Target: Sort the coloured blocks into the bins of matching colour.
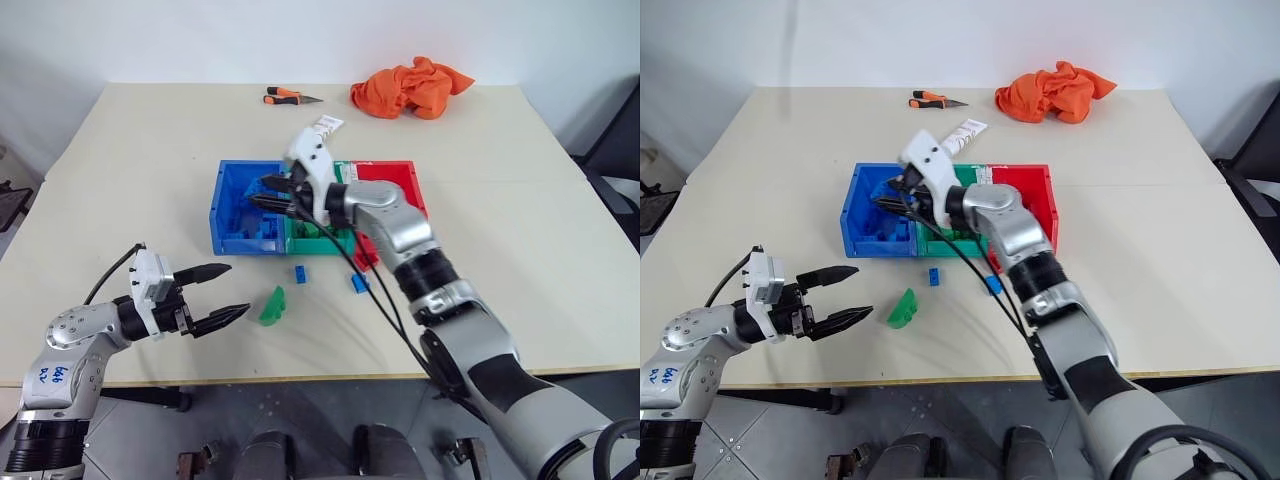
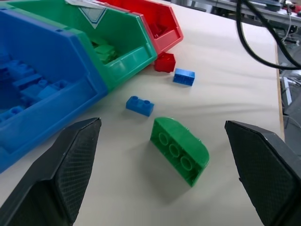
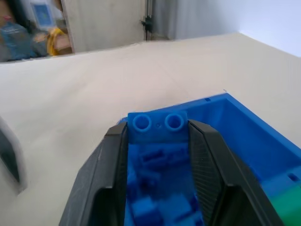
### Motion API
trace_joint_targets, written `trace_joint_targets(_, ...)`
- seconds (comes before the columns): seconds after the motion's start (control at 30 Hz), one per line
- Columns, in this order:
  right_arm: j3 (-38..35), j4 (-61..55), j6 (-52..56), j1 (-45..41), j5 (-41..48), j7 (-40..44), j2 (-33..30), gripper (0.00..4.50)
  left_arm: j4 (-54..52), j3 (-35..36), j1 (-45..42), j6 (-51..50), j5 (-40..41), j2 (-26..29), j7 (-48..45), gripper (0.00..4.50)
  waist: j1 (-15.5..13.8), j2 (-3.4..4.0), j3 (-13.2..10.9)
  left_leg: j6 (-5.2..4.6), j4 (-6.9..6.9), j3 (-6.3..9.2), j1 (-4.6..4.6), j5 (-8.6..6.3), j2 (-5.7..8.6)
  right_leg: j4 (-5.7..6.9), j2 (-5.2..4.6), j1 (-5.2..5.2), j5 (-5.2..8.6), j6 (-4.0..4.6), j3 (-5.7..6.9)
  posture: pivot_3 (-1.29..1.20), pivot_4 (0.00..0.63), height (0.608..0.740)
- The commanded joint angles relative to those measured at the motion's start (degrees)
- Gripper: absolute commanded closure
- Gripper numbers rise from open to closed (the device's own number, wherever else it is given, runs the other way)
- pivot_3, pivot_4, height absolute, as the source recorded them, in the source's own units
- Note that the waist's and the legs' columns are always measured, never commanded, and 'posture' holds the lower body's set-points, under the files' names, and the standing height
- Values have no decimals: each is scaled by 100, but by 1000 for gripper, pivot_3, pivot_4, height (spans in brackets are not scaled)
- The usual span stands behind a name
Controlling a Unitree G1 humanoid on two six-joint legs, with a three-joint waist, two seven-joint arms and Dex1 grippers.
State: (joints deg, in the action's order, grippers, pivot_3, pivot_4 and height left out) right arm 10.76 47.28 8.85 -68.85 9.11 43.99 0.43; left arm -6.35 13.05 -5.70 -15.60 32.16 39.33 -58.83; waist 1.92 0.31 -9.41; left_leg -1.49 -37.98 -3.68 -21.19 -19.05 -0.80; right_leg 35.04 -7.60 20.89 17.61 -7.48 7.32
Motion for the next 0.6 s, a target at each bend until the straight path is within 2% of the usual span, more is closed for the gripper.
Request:
trace_joint_targets(0.03, -185, 878, -576, -432, -260, -519, 192, 2345, -198, 34, -72, 100, -37, -10, 62, 0, 2, -1, 0, 0, 0, 1, 0, 0, 0, 0, 1, 1, 0, 0, -1, 0, 150, 740)
trace_joint_targets(0.17, -265, 1262, -1021, -616, -359, -537, 232, 1047, -203, 42, -115, 96, -37, 2, 89, 0, 14, 0, -1, 1, 3, 4, 0, -1, 0, -2, 3, 1, 0, 0, -7, 0, 150, 740)
trace_joint_targets(0.27, -388, 1033, -1380, -536, -277, -158, 128, 40, -124, 33, -191, 107, -52, 10, 66, 0, 44, 2, -1, 3, 4, 2, -1, 0, -2, -3, 6, 3, 0, 0, -8, 0, 150, 740)
trace_joint_targets(0.4, -500, 137, -1175, -166, -32, 603, -232, 40, 56, -30, -357, 130, -81, 2, -25, 0, 57, 1, -1, 3, 5, 3, -1, 0, -3, -4, 7, 1, 0, 0, -8, 0, 150, 740)
trace_joint_targets(0.5, -504, -1207, -719, 527, 252, 1242, -760, 40, 238, -90, -506, 164, -119, -4, -109, 0, 19, -1, 0, 3, 4, 13, 0, 0, -2, -6, 7, -7, 0, 0, -8, 0, 150, 740)
trace_joint_targets(0.6, -460, -3004, 98, 1625, 679, 1982, -1666, 40, 463, -151, -656, 228, -166, -6, -216, 0, -51, -2, 0, 1, 1, 27, -1, -1, 2, -19, 4, -21, 0, 0, -7, 0, 150, 740)
